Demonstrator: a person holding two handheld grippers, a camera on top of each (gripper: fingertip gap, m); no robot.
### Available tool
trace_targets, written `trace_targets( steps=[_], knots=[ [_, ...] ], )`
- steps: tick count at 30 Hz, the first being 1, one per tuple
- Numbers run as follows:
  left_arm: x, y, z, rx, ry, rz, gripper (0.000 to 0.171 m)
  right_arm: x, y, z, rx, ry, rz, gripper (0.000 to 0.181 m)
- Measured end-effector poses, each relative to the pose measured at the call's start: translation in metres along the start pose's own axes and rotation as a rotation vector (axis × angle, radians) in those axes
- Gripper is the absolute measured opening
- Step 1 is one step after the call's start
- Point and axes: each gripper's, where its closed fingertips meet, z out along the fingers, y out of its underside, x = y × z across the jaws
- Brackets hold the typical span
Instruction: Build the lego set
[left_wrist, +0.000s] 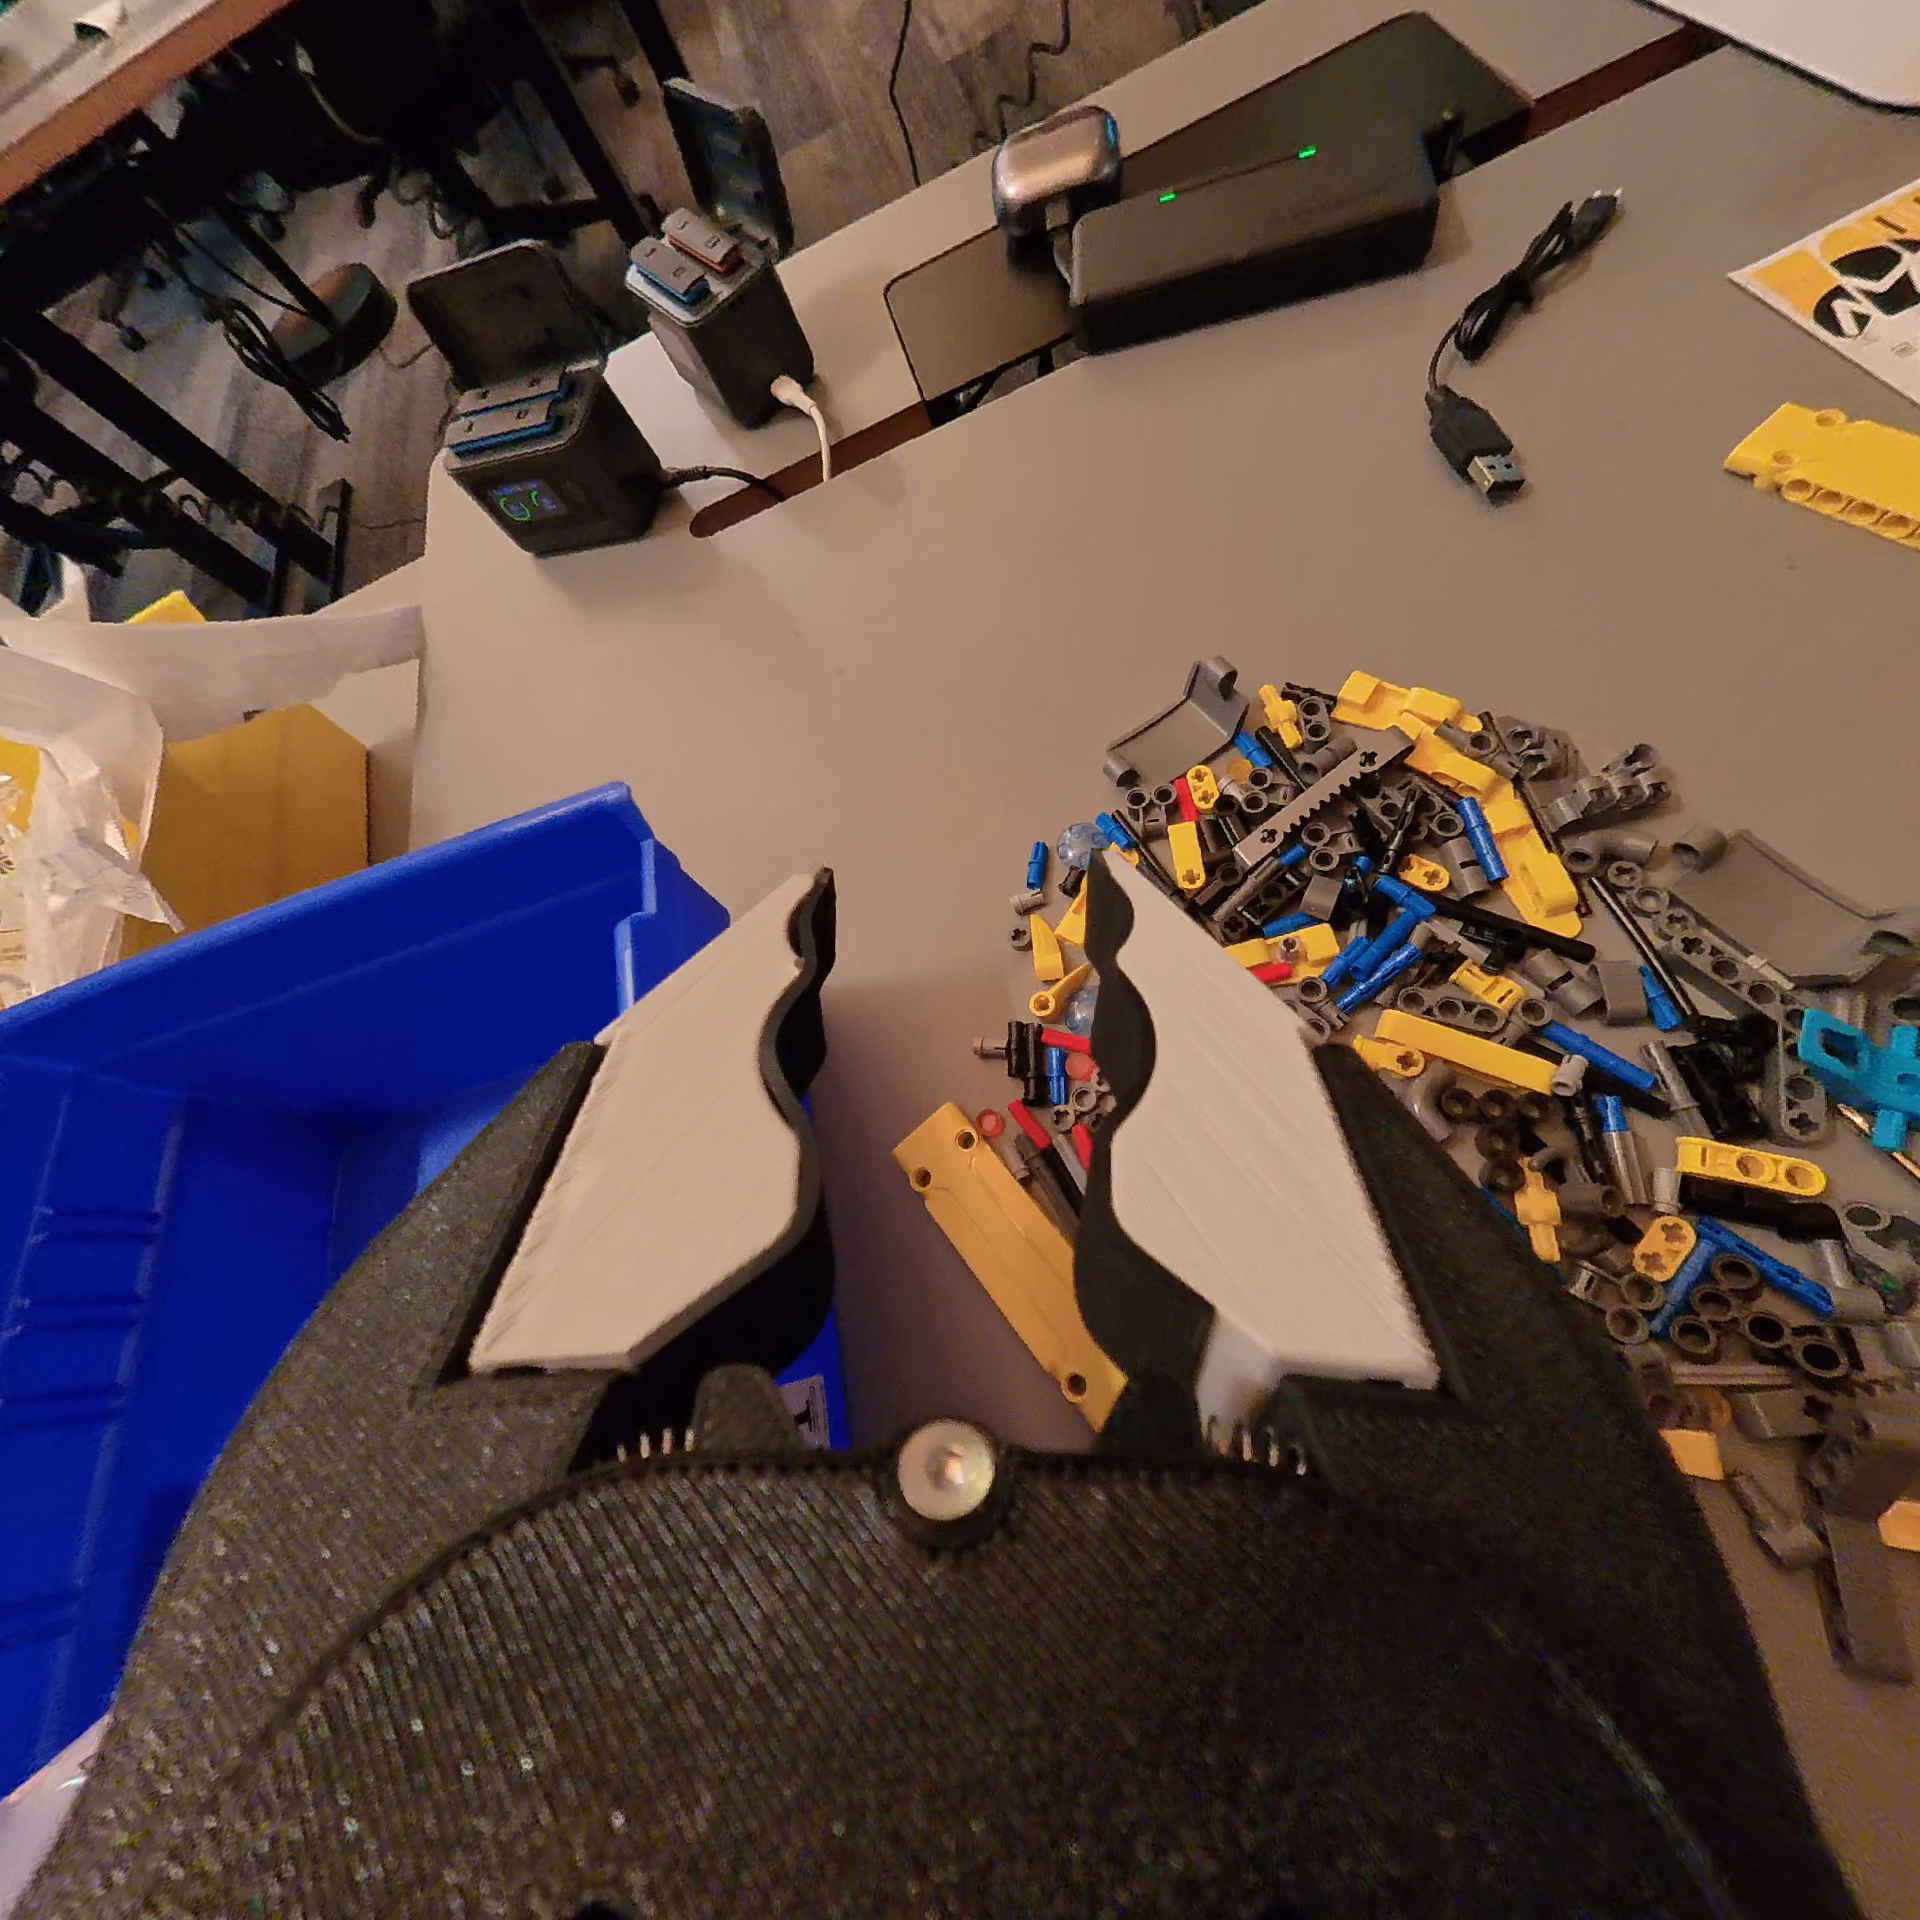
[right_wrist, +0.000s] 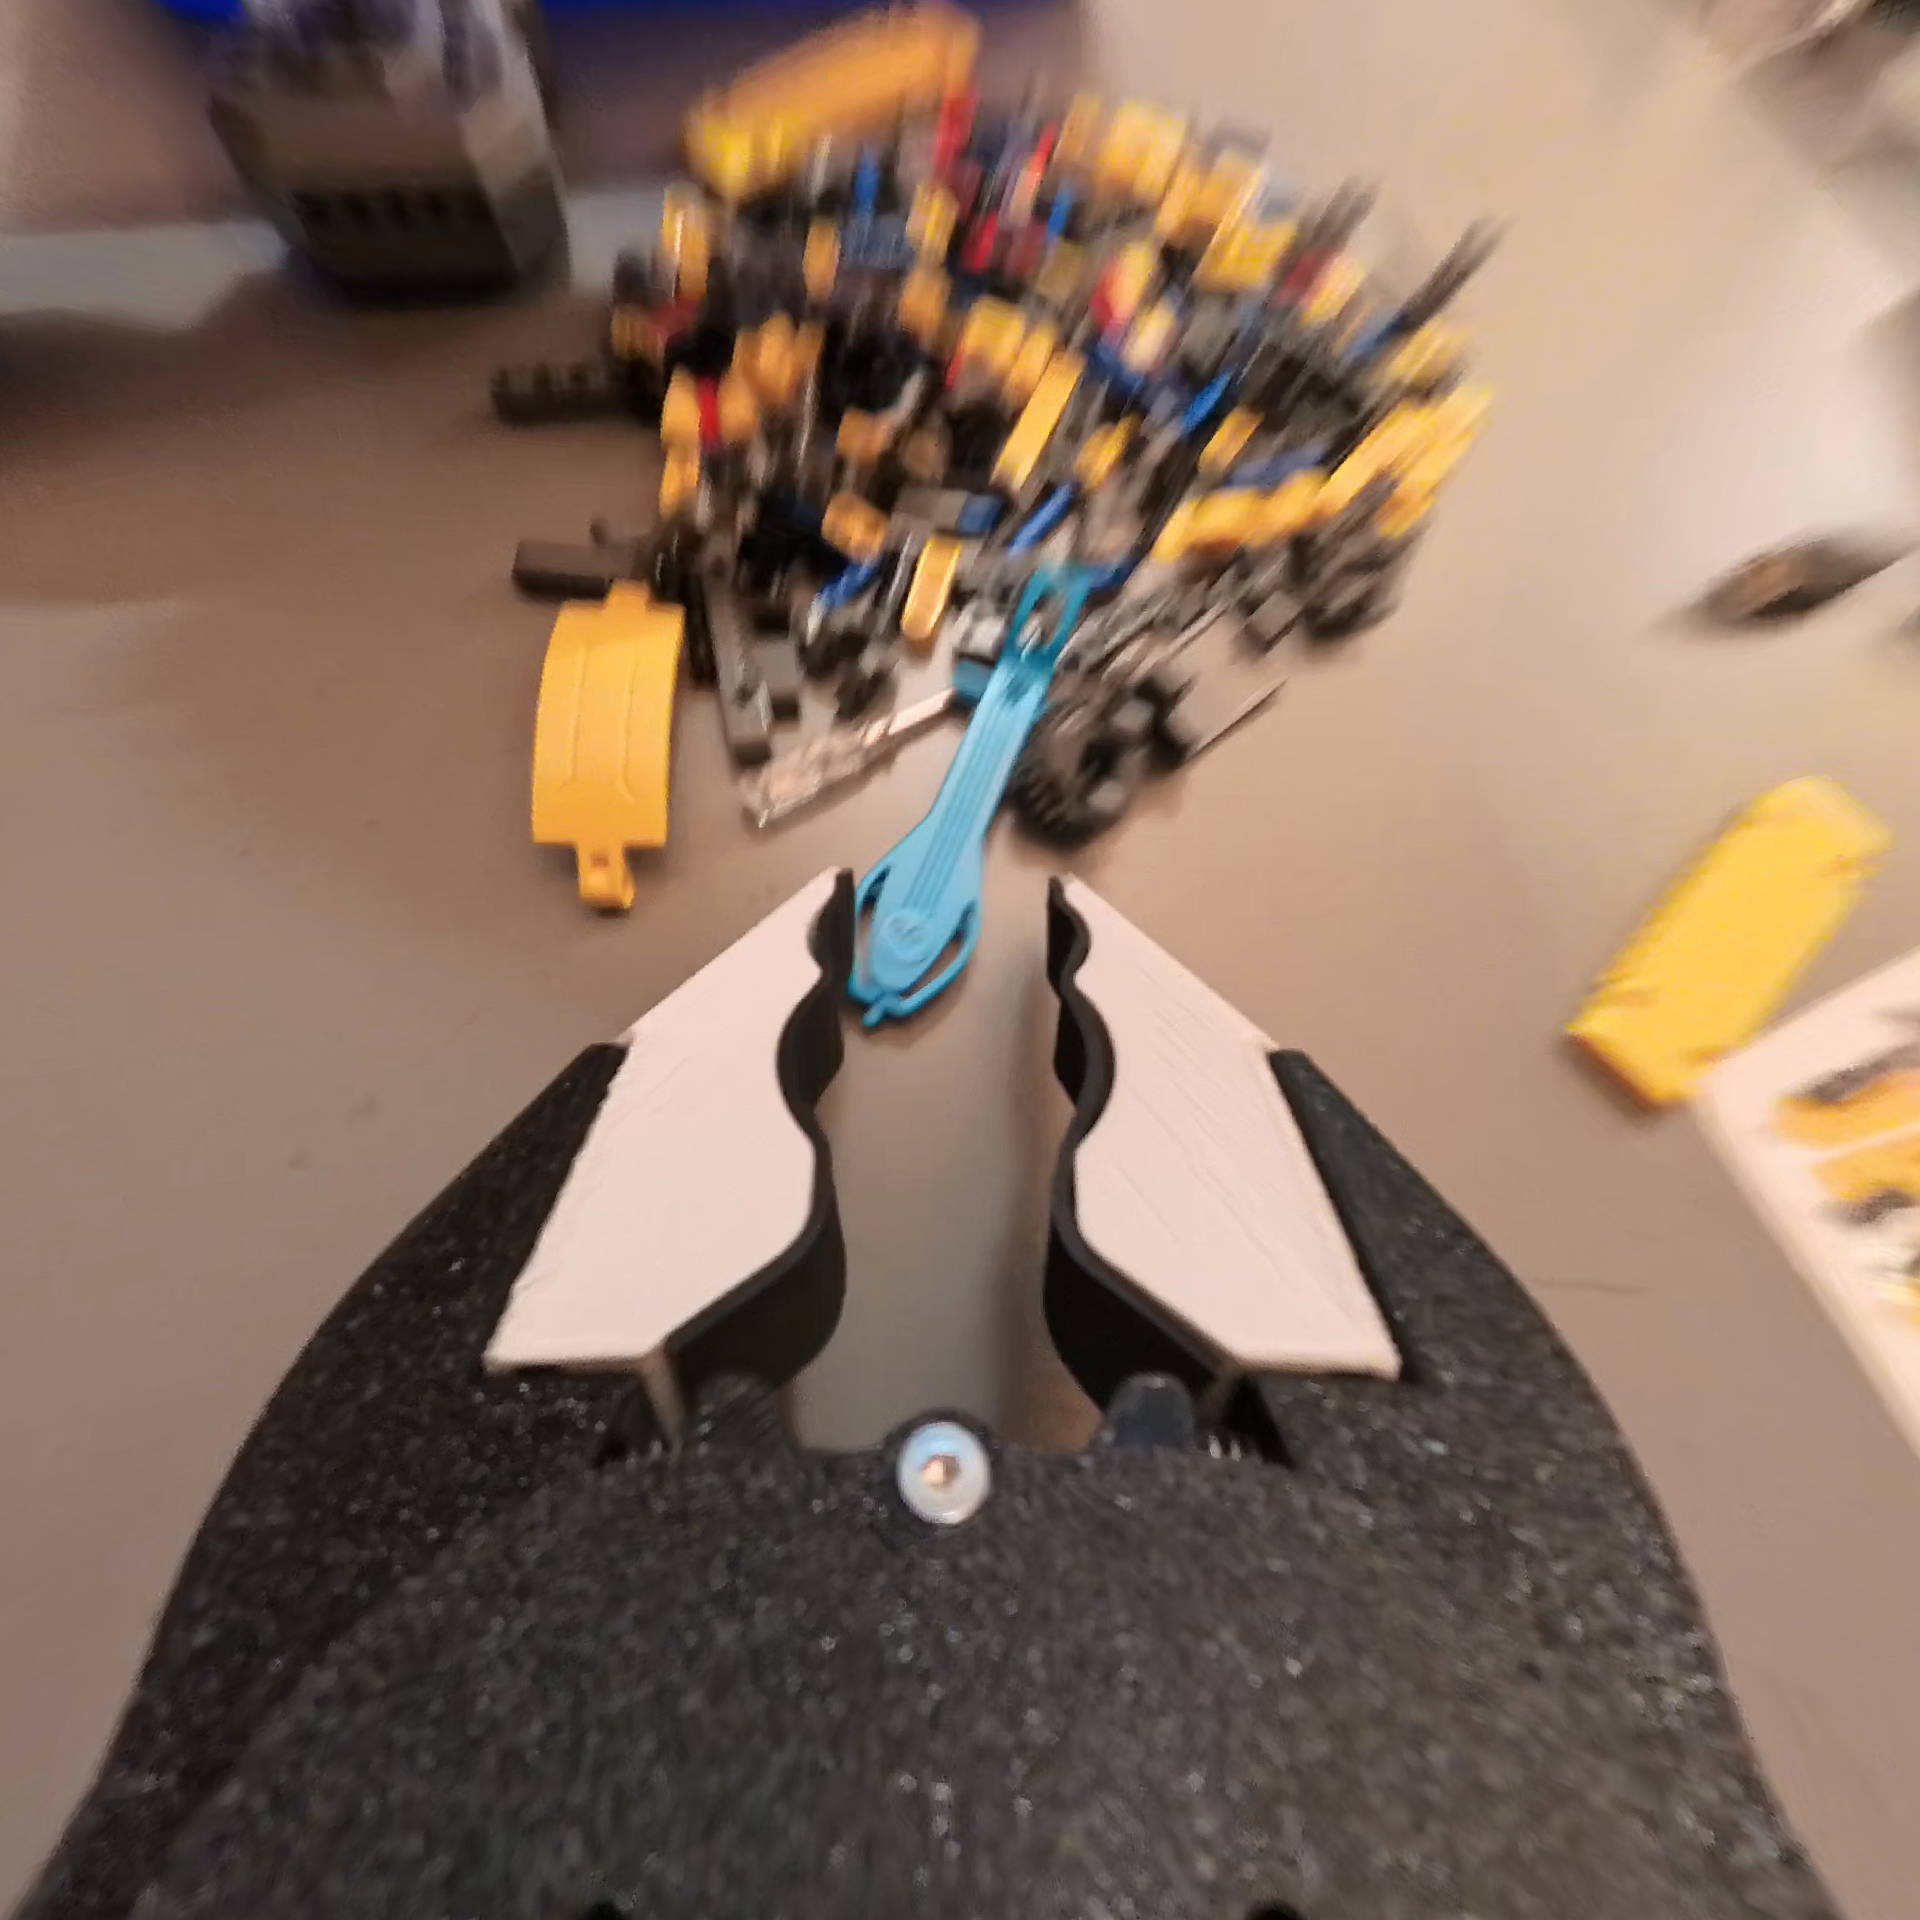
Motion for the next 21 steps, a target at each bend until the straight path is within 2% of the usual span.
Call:
trace_targets(
  steps=[4, 7, 15, 21],
  knots=[
    [-0.001, 0.001, -0.001, 0.000, 0.006, -0.011, 0.047, -0.001, -0.036, -0.018, 0.183, -0.008, 0.027, 0.029],
    [0.001, 0.002, 0.000, -0.007, 0.016, -0.009, 0.048, -0.016, -0.058, -0.012, 0.225, -0.038, 0.026, 0.026],
    [-0.001, -0.001, -0.005, 0.007, 0.009, 0.006, 0.049, -0.066, -0.120, 0.047, 0.146, -0.241, -0.032, 0.012],
    [-0.003, -0.011, -0.016, 0.072, 0.021, -0.008, 0.049, -0.085, -0.114, 0.104, -0.024, -0.287, -0.217, 0.006]
  ],
)
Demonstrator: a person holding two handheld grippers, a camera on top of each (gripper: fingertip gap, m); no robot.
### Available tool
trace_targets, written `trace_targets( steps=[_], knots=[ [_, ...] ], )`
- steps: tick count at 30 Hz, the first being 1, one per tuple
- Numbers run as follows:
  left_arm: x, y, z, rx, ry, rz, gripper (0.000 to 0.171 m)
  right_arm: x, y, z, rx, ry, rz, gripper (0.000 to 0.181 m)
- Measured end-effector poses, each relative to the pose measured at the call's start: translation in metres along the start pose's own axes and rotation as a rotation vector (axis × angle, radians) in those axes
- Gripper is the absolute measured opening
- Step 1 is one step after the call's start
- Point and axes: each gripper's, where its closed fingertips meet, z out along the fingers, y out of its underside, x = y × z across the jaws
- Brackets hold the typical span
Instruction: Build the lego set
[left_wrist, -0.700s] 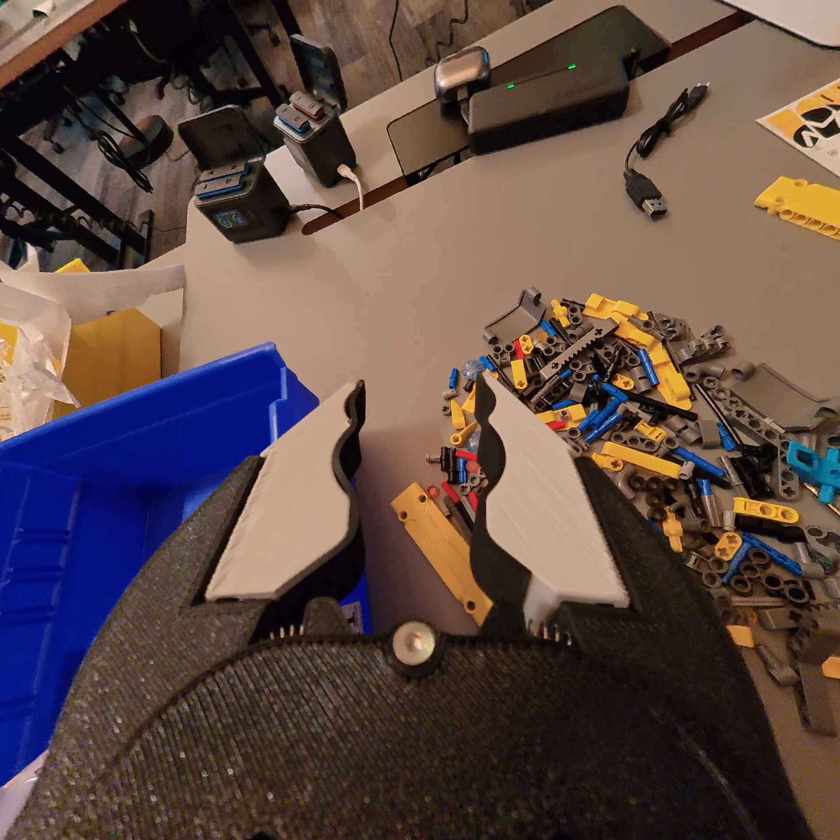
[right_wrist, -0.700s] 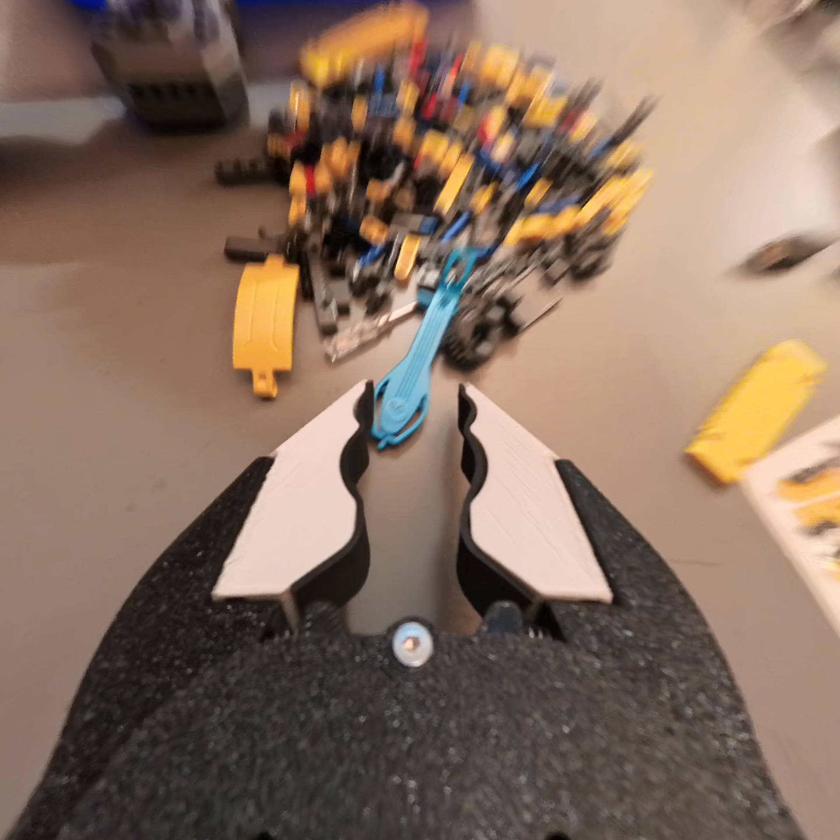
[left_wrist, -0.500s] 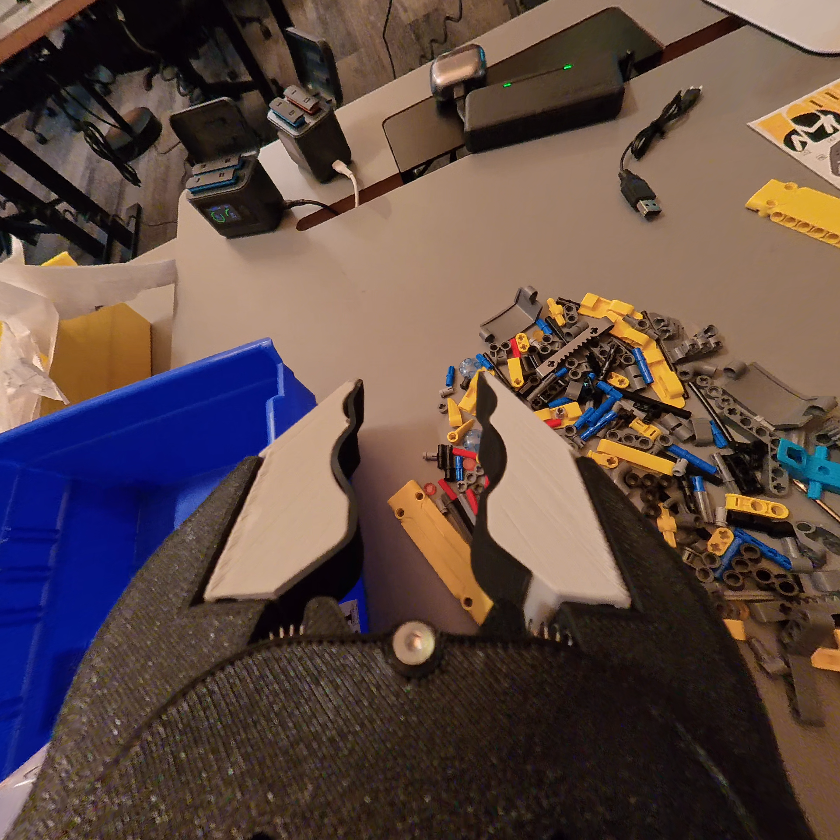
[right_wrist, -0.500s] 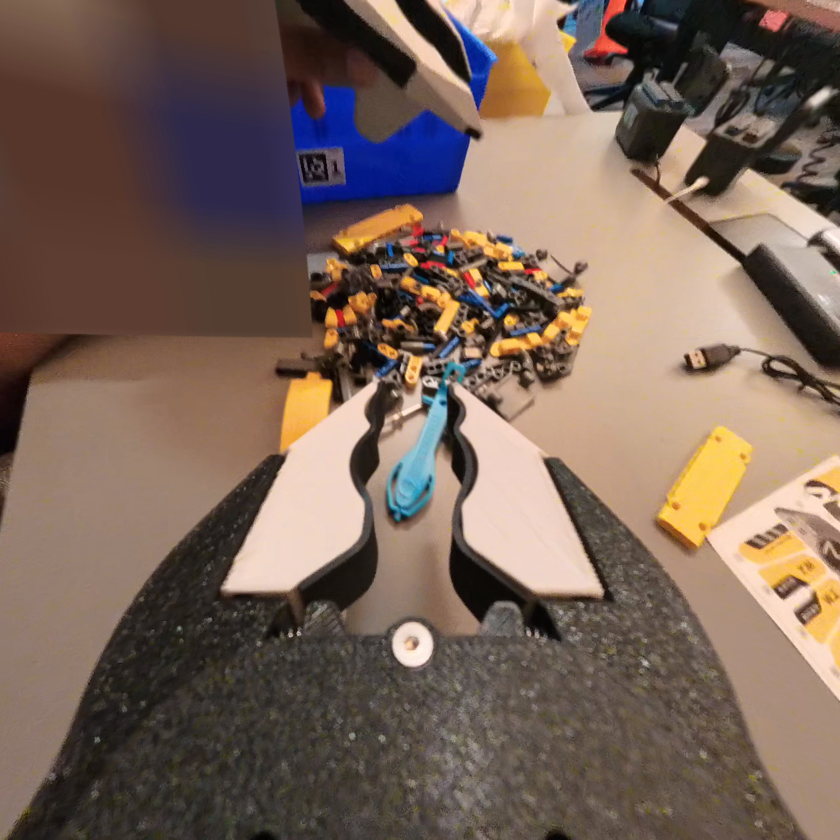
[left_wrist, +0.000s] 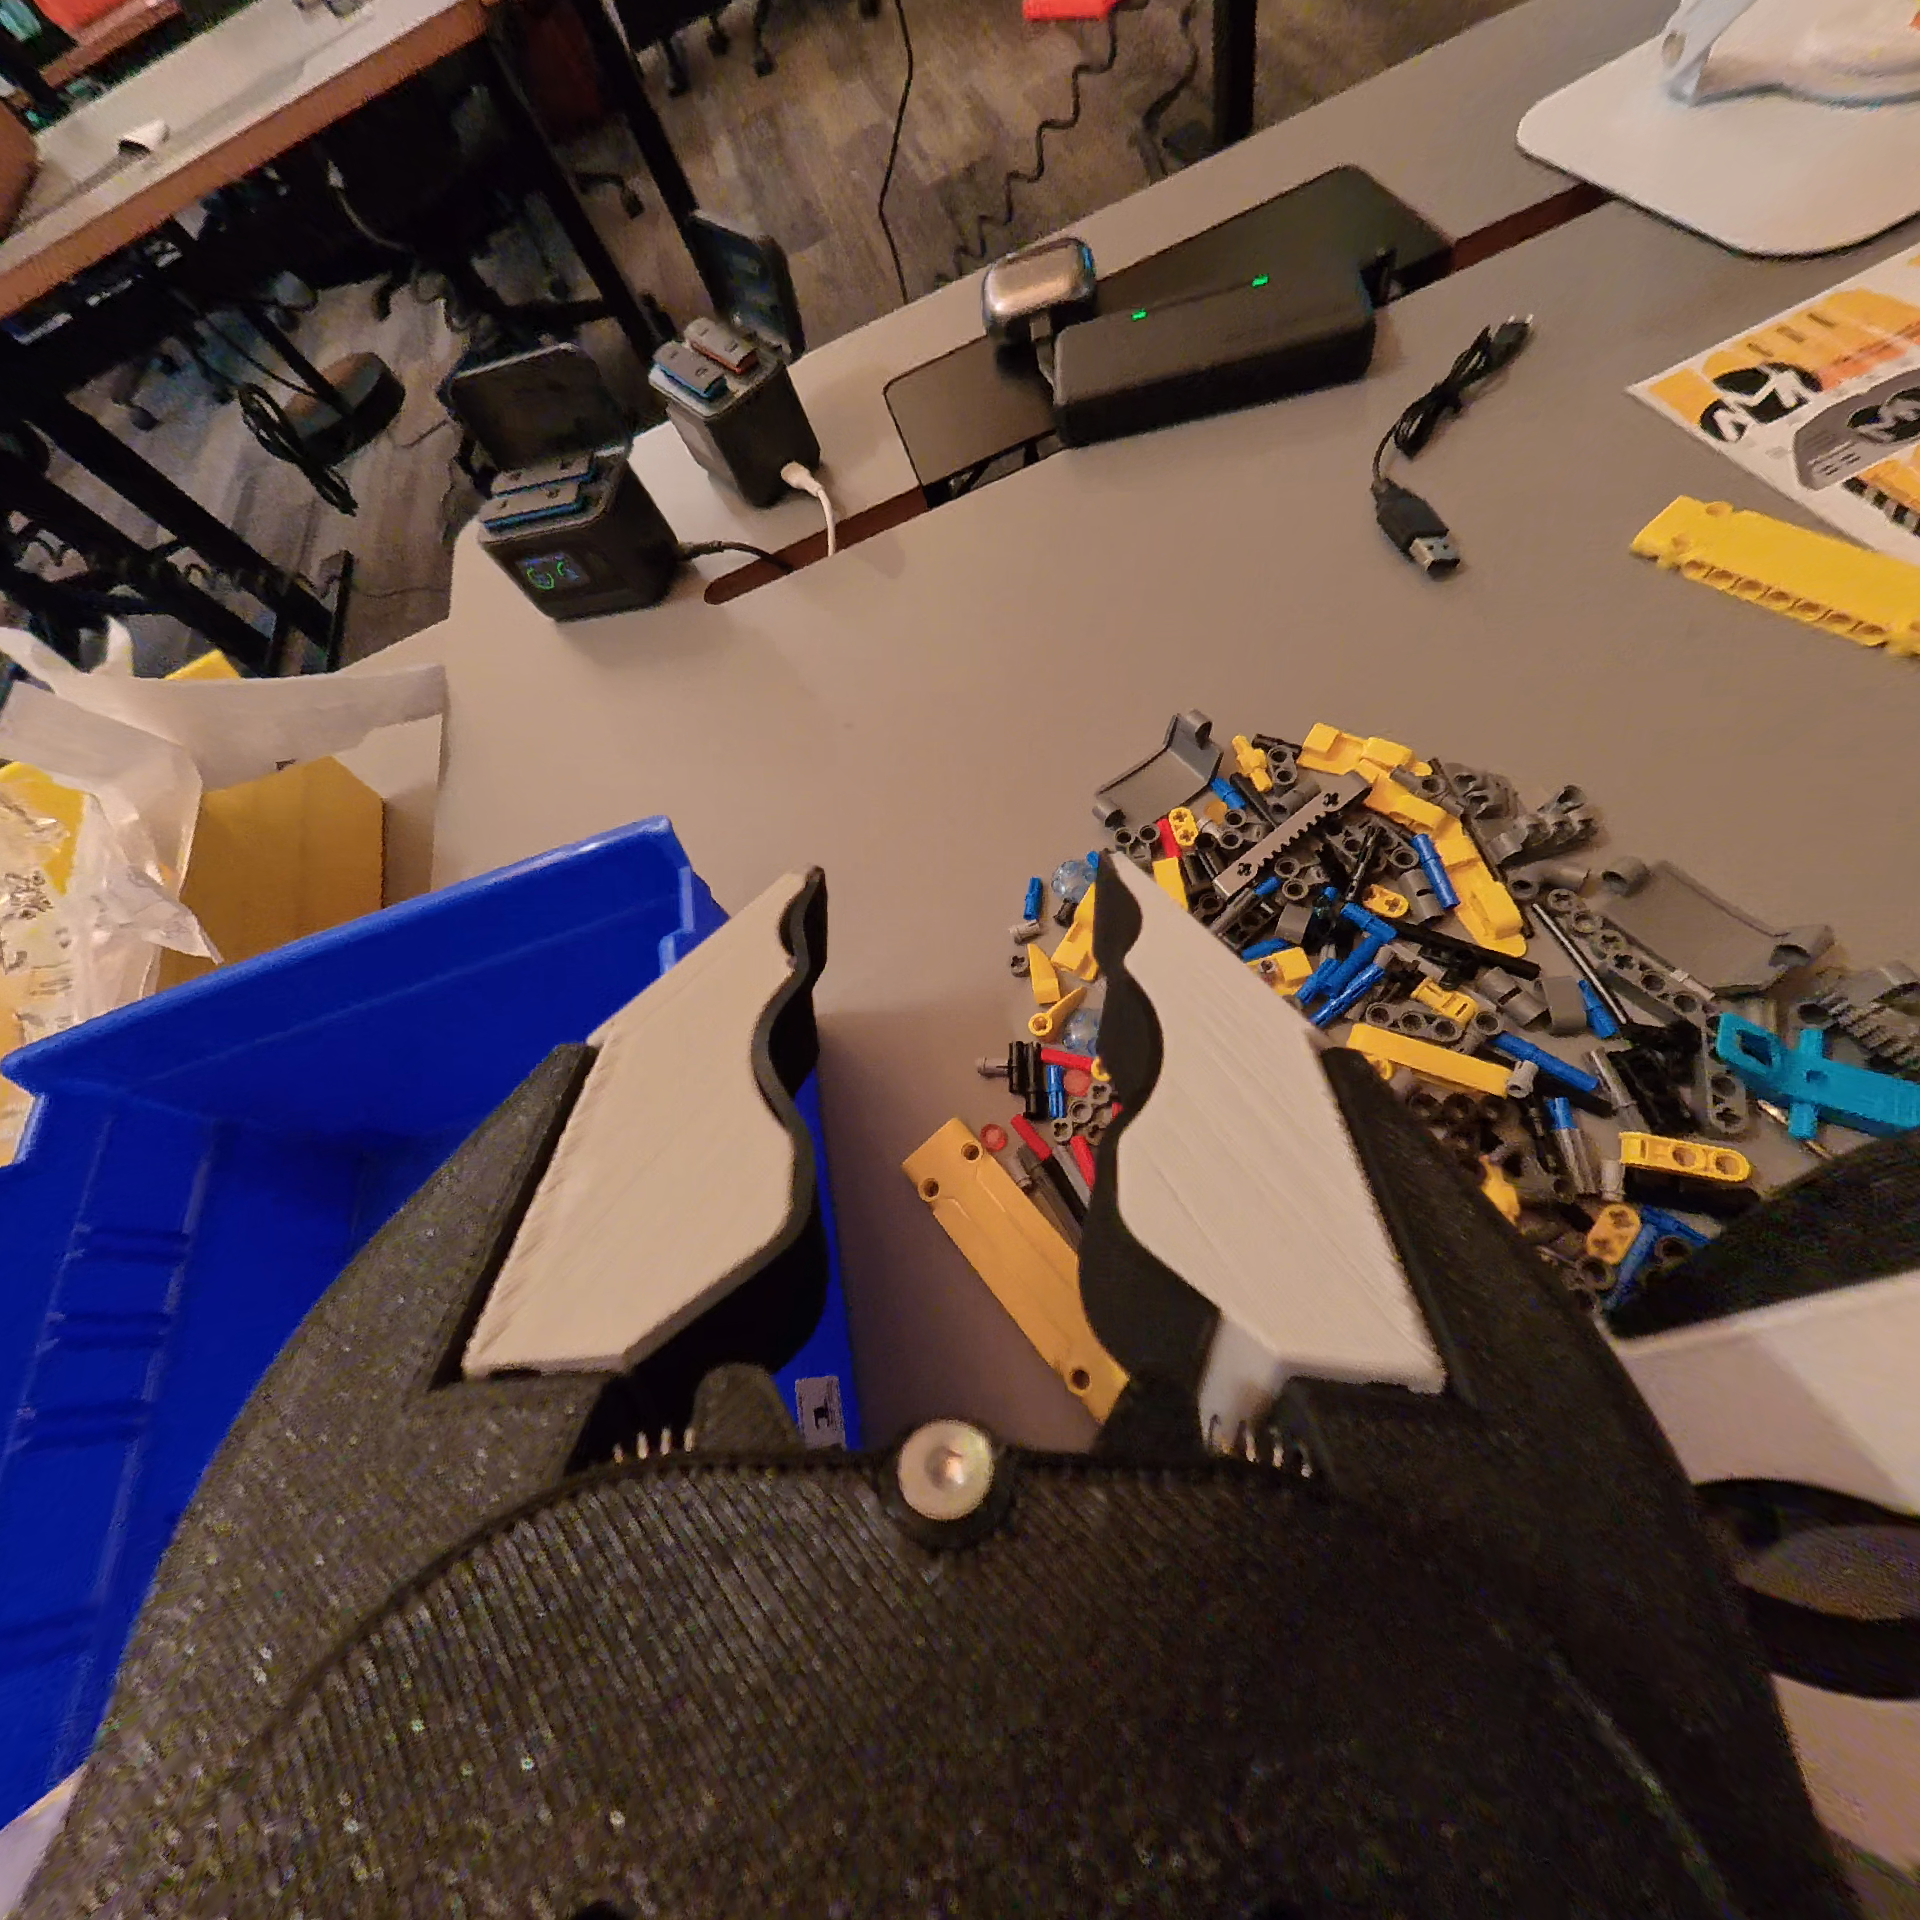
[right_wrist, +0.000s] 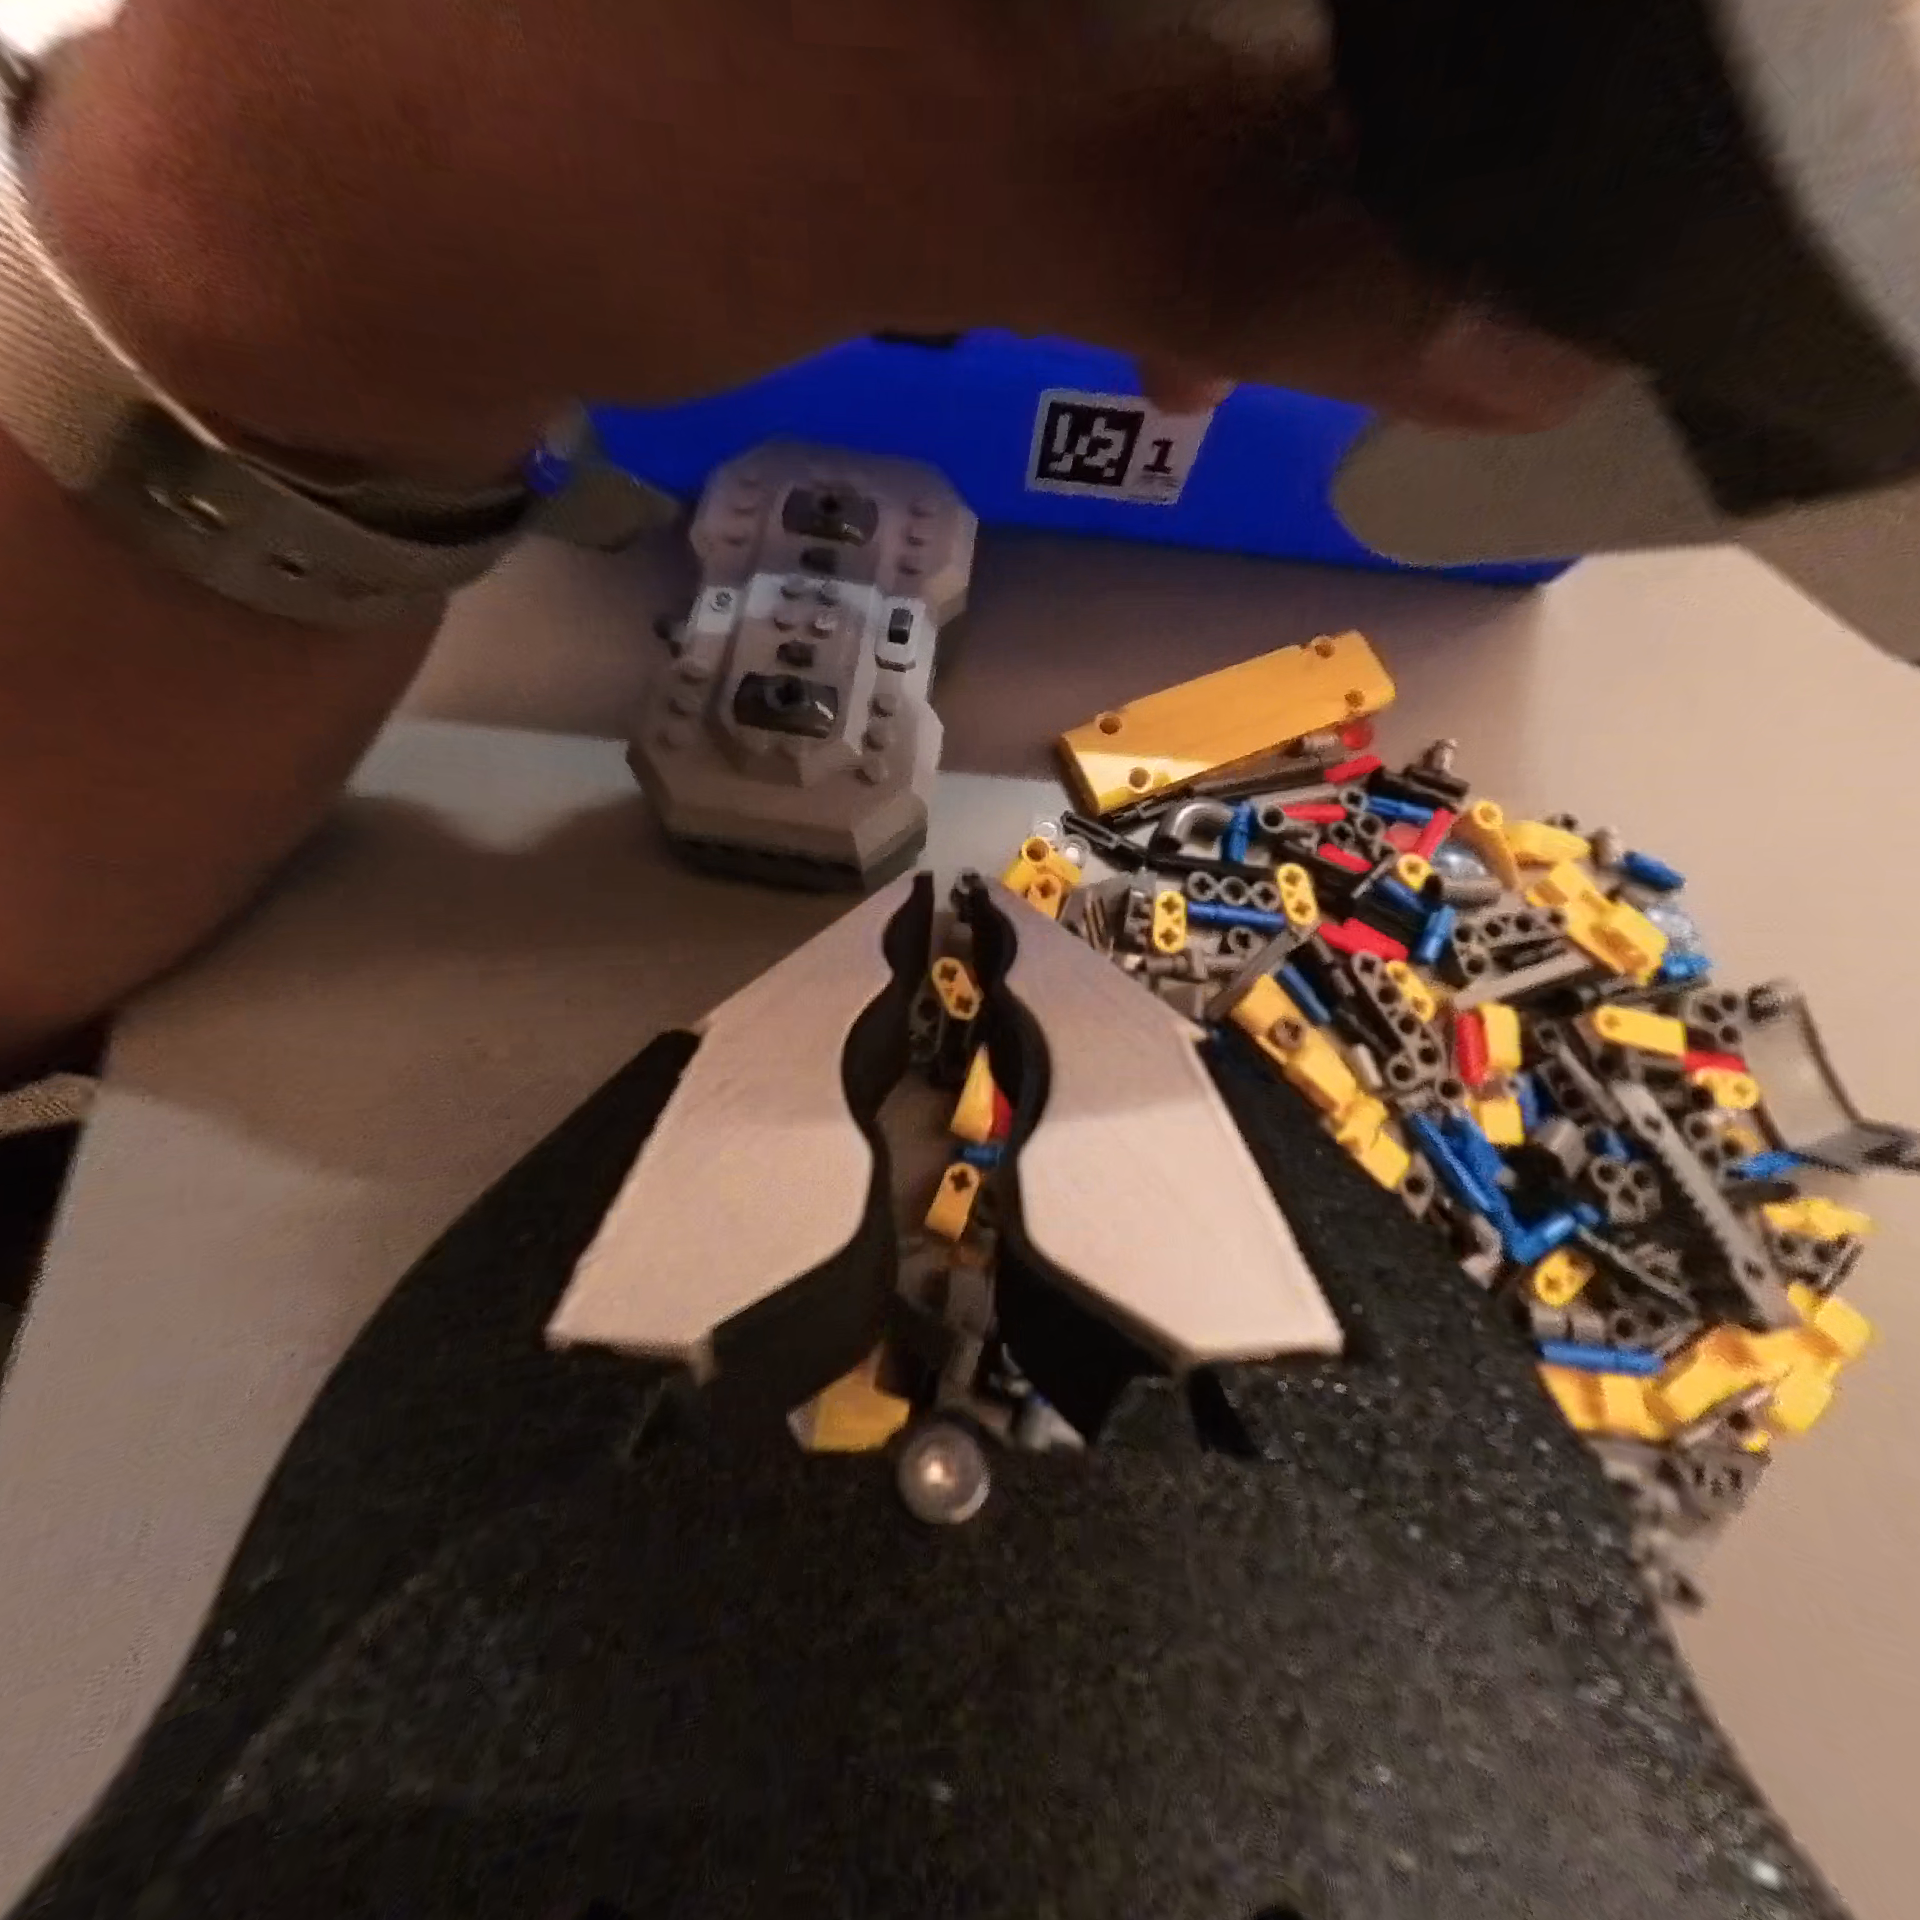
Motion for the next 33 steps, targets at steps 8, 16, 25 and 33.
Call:
trace_targets(
  steps=[8, 16, 25, 33],
  knots=[
    [-0.006, -0.005, -0.008, 0.053, 0.018, -0.041, 0.050, 0.005, 0.019, 0.026, -0.156, 0.026, -0.094, 0.013],
    [-0.006, -0.008, -0.009, 0.066, 0.023, -0.047, 0.050, 0.004, 0.015, 0.030, -0.150, 0.001, -0.101, 0.015],
    [-0.007, -0.008, -0.010, 0.069, 0.008, -0.038, 0.050, 0.001, 0.009, 0.036, -0.139, 0.008, -0.180, 0.016],
    [-0.009, -0.008, -0.011, 0.072, 0.004, -0.045, 0.050, -0.001, 0.006, 0.041, -0.133, -0.033, -0.162, 0.009]
  ],
)
